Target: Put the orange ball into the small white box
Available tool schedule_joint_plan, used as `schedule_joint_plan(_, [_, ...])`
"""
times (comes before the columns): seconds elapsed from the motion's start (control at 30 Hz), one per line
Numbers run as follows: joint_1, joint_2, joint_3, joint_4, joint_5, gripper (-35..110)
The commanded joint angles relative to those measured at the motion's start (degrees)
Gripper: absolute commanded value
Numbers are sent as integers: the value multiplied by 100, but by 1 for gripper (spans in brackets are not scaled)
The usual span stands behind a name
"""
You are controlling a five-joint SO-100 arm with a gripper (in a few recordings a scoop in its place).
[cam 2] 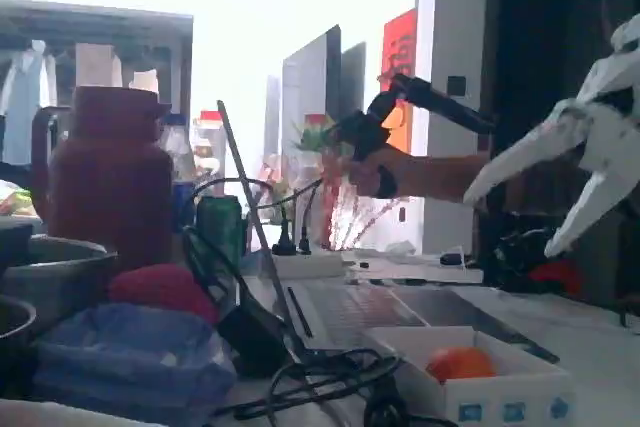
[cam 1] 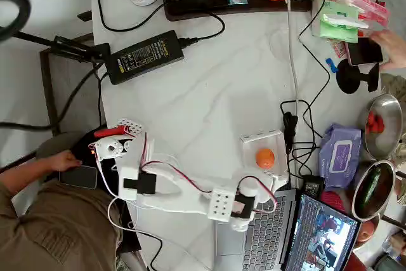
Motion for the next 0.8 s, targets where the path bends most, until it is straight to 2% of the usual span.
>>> schedule_joint_plan(0.0, [97, 659, -44, 211, -26, 34])
schedule_joint_plan(0.37, [-853, 2004, -35, 1107, -18, 34])
schedule_joint_plan(0.77, [-914, 2628, -26, 1327, 606, 34])
